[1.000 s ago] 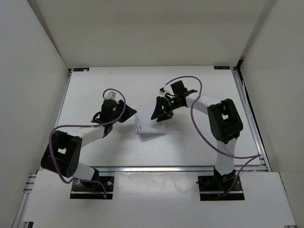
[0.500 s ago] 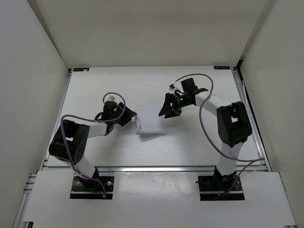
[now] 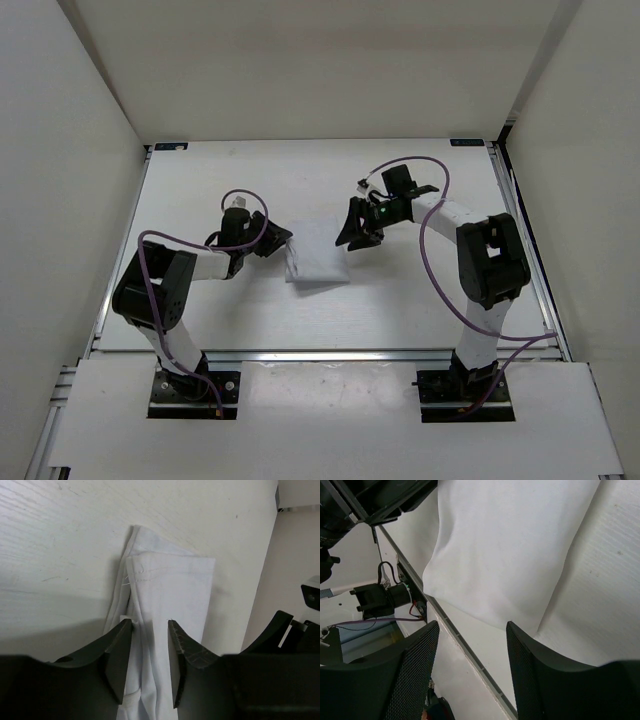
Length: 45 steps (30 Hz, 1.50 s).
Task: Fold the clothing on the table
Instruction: Fold the skirt
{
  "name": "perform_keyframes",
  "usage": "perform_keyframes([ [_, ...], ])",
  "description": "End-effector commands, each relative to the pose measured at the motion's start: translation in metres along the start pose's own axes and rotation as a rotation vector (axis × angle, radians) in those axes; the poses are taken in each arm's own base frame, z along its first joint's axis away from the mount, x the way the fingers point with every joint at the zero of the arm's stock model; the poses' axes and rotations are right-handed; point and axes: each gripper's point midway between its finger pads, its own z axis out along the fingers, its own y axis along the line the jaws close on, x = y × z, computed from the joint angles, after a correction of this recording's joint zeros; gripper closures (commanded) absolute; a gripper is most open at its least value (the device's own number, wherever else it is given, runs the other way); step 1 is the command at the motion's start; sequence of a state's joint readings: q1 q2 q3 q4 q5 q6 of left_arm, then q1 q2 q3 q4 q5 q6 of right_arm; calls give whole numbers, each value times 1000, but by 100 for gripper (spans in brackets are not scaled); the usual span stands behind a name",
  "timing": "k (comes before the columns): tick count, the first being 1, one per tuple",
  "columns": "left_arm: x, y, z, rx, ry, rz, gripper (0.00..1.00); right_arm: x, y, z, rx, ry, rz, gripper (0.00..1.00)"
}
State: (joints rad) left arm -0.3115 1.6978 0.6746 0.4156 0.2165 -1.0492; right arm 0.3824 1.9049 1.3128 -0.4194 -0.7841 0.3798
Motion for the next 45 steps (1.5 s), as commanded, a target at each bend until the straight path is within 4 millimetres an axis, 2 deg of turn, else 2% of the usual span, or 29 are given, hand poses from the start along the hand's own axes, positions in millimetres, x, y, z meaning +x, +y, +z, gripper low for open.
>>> perform_keyframes([
  [1, -4, -20, 7, 71, 10, 1, 56, -3, 7, 1, -7, 12, -26, 38],
  [6, -1, -22, 10, 72, 26, 11, 64, -12, 3, -3, 5, -9, -23, 39],
  [7, -1, -18, 11, 63, 30, 10, 71, -15, 3, -6, 9, -21, -19, 40],
  [8, -2, -18, 12, 67, 30, 5, 82, -12, 4, -5, 1, -14, -21, 41],
  [9, -1, -17, 11, 65, 33, 1, 100, -14, 3, -7, 2, -20, -8, 40],
  [10, -3, -19, 11, 73, 32, -11, 100, -14, 5, -6, -4, -20, -20, 41],
  [11, -3, -22, 9, 83, 41, -24, 100, -16, 2, -8, -4, -27, -15, 42],
  [13, -10, -41, 6, 132, 35, -13, 100, -14, 2, -9, -3, -29, -11, 42],
  [14, -5, -43, 5, 133, 56, -2, 100, -13, 1, -7, -3, -23, -8, 42],
  [16, -15, -66, 3, 175, 45, 22, 100, -11, -4, -8, 3, -21, 13, 42],
  [19, -15, -86, 0, 227, 65, 30, 100, -10, -4, -8, 7, -28, 8, 42],
  [23, -20, -101, 2, 268, 69, 52, 100, -13, -2, -11, -3, -36, 9, 42],
  [27, -27, -93, 16, 244, 55, 65, 100, -7, -5, -9, -3, -24, 20, 42],
  [29, -26, -78, 30, 205, 58, 73, 100, -7, 0, -10, -21, -30, 9, 42],
  [30, -30, -81, 32, 219, 55, 78, 100, -8, 0, -8, -24, -30, -1, 44],
  [32, -28, -64, 47, 191, 77, 58, 100, -6, 2, -7, -23, -15, 0, 52],
  [33, -34, -76, 49, 222, 66, 72, 100, -3, 1, -3, -18, 5, 16, 53],
  [35, -37, -65, 62, 197, 73, 64, 100, 0, 2, 0, -24, 19, 11, 57],
  [37, -41, -68, 71, 191, 68, 87, 100, 5, 6, 3, -27, 37, 4, 62],
  [38, -39, -62, 77, 174, 76, 86, 100, 2, 7, 2, -28, 29, -2, 61],
  [40, -40, -56, 82, 152, 85, 86, 96, 3, 7, 2, -23, 35, -3, 62],
  [43, -44, -43, 78, 112, 63, 79, 69, 2, 5, -2, -20, 24, 2, 62],
  [45, -55, -47, 70, 120, 37, 76, 61, 1, 5, -3, -25, 18, 5, 62],
])
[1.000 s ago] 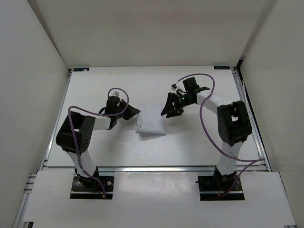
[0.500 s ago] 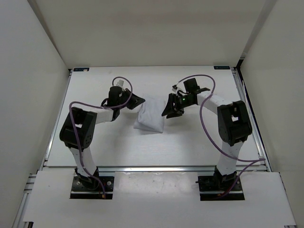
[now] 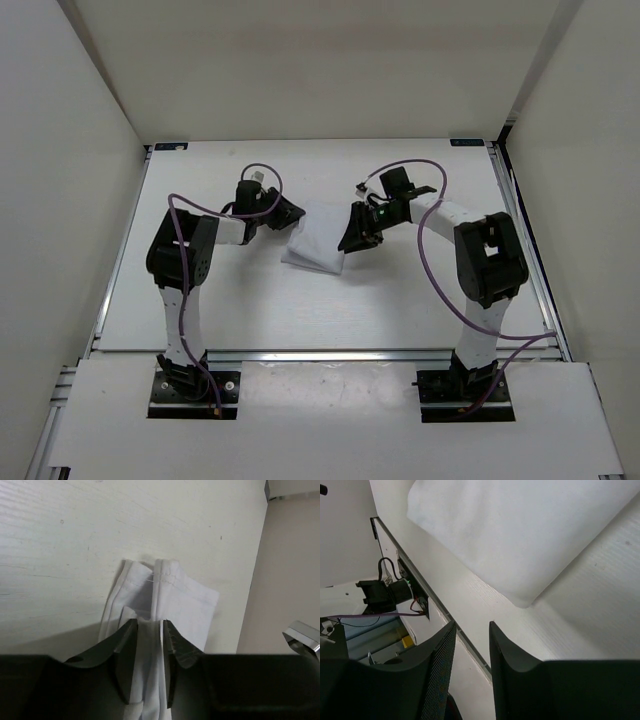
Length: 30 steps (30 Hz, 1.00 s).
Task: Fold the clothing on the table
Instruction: Fold the skirt
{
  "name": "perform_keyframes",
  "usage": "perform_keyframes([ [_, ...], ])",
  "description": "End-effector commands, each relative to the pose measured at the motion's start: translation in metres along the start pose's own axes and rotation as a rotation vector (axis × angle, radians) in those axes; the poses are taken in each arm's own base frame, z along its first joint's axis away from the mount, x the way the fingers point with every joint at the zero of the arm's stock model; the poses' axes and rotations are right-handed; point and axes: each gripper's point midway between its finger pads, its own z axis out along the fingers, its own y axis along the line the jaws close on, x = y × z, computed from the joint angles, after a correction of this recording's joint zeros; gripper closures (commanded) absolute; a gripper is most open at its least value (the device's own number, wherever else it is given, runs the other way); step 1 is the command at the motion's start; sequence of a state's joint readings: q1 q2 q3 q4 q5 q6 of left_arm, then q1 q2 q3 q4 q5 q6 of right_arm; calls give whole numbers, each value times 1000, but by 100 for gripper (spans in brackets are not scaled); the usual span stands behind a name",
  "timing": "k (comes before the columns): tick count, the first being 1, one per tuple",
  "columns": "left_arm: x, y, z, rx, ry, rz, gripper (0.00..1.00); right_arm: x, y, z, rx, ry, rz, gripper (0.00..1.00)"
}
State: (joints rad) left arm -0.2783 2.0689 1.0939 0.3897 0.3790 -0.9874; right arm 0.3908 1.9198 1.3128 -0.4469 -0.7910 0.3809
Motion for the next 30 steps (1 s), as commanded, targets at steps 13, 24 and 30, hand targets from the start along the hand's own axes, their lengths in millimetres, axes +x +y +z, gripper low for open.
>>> perform_keyframes([
  [13, -32, -99, -105, 275, -97, -11, 65, -42, 9, 31, -106, 26, 27, 94],
  [24, 63, -82, -94, 237, 65, -4, 96, -37, -6, 54, -88, 85, 127, 100],
  [30, 83, -4, -101, 23, 60, 3, 95, -40, 5, 34, -103, 36, 107, 100],
])
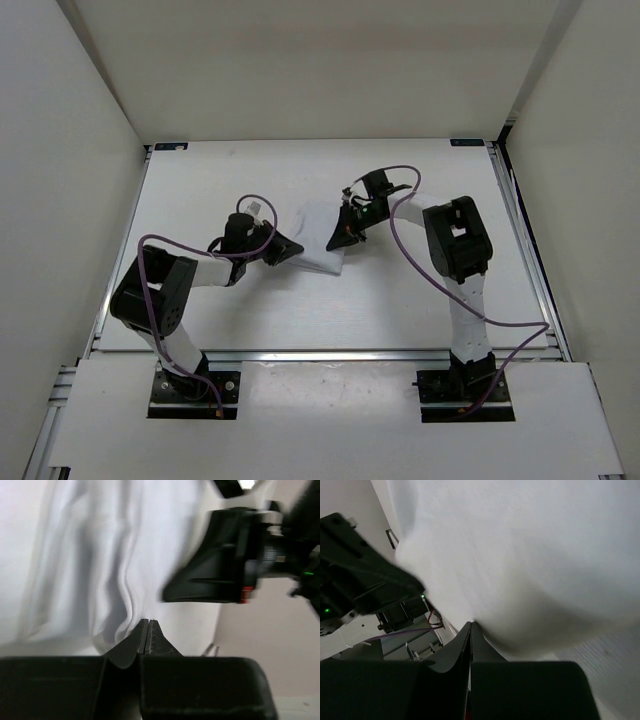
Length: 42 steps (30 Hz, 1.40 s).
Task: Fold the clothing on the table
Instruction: Fold the skirt
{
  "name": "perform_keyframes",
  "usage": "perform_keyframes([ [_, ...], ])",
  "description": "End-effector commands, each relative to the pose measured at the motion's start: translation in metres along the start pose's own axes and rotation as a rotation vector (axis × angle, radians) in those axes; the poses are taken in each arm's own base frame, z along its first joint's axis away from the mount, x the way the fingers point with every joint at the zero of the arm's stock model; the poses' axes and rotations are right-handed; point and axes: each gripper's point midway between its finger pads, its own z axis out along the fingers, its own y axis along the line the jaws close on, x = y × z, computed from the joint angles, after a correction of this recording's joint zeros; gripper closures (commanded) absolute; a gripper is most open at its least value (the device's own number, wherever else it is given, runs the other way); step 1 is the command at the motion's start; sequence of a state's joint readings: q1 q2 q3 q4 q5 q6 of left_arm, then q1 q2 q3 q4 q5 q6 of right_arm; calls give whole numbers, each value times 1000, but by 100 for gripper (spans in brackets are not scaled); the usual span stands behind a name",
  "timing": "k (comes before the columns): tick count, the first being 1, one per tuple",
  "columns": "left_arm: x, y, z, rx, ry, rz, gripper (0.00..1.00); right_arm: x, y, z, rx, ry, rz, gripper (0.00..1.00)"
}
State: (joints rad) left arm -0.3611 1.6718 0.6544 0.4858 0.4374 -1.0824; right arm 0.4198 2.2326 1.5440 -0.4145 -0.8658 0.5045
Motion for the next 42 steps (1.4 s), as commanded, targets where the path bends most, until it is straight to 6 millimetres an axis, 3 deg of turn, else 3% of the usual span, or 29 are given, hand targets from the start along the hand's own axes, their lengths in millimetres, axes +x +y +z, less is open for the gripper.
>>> perform_keyframes([
  [1, -1, 26, -10, -87, -37, 41, 95, -4, 27, -27, -53, -54, -35, 100],
  [4, 11, 49, -11, -164, -20, 68, 95, -6, 39, -45, -88, -101, -39, 100],
  [8, 14, 67, -11, -213, -26, 66, 96, -1, 61, -70, -150, -160, -94, 100],
  [10, 9, 73, -10, -231, -40, 59, 96, 4, 73, -82, -164, -189, -118, 100],
  [16, 2, 94, -7, -292, -46, 73, 97, 17, 81, -110, -182, -249, -136, 96],
  [19, -6, 87, -6, -259, -54, 60, 96, 26, 80, -118, -182, -271, -158, 92],
  [21, -13, 69, -9, -199, -59, 53, 93, 34, 85, -128, -183, -293, -179, 92],
  [23, -15, 47, -17, -144, -44, 77, 92, 40, 80, -135, -158, -325, -189, 87],
  [24, -12, 42, -26, -147, -28, 105, 90, 43, 79, -142, -138, -352, -187, 76],
  [25, -17, 25, -32, -128, -42, 135, 89, 47, 69, -142, -116, -361, -167, 70],
  [27, -14, 28, -47, -197, -25, 206, 84, 53, 63, -153, -89, -413, -171, 60],
  [28, -15, 23, -54, -201, -32, 231, 81, 56, 51, -152, -70, -422, -141, 58],
  [29, -12, 28, -59, -240, -22, 267, 78, 59, 43, -157, -58, -444, -128, 58],
  [32, 3, 29, -81, -250, -6, 324, 62, 64, 18, -168, 20, -482, -76, 71],
  [33, 11, 38, -86, -269, 16, 317, 59, 62, 12, -175, 35, -491, -74, 70],
  [35, 15, 41, -98, -273, 21, 334, 53, 62, -2, -184, 95, -494, -25, 58],
  [38, 22, 57, -116, -339, 52, 346, 55, 62, -9, -192, 153, -509, -26, 51],
  [39, 25, 61, -121, -353, 64, 350, 60, 61, -12, -195, 170, -518, -19, 52],
  [42, 28, 72, -135, -402, 107, 373, 60, 65, -14, -195, 170, -526, 7, 59],
])
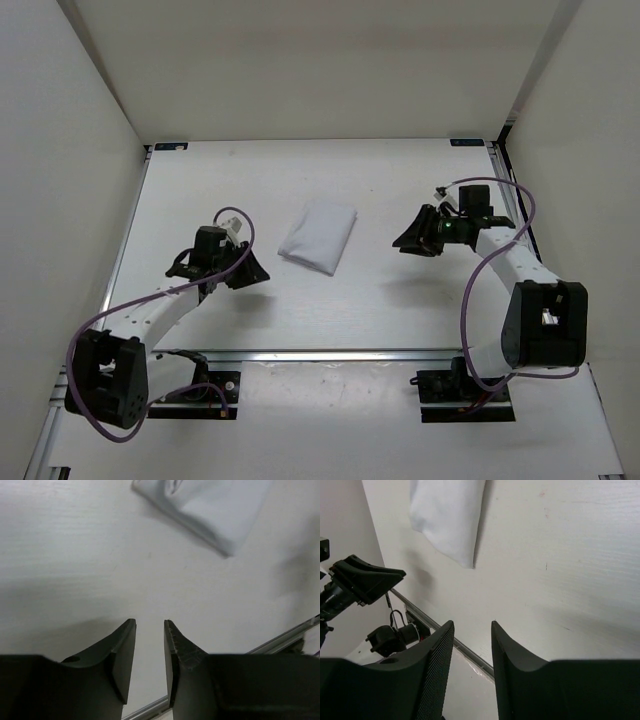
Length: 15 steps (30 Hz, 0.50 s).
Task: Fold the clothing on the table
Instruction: Fold the skirt
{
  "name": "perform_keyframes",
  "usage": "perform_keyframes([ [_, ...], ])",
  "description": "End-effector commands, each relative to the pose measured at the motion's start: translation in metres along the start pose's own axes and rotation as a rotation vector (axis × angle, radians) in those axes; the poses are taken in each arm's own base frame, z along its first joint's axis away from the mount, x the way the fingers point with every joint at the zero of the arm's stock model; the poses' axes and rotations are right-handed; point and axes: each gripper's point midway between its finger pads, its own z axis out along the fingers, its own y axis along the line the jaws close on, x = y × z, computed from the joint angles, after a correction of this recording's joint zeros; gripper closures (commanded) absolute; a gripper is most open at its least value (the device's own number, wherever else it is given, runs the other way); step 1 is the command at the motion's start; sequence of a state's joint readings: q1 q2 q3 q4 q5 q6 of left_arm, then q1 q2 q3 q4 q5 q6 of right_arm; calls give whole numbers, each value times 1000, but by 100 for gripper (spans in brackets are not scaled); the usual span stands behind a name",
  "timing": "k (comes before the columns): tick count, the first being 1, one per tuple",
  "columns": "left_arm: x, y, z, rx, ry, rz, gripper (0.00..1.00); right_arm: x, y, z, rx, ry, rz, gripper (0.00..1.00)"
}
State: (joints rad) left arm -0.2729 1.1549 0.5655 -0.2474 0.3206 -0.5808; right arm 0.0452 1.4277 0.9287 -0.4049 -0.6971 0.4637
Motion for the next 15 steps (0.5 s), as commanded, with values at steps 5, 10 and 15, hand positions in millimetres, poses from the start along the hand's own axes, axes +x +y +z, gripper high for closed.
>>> perform_keyframes([
  [5, 22, 25, -24, -74, 88, 114, 55, 3, 6, -1, 36, -12, -25, 58],
  [10, 16, 22, -32, -62, 47, 154, 58, 3, 10, 6, 45, 4, -22, 57],
  [15, 26, 34, -28, -63, 113, 129, 66, 3, 6, 19, 90, 63, -35, 49],
])
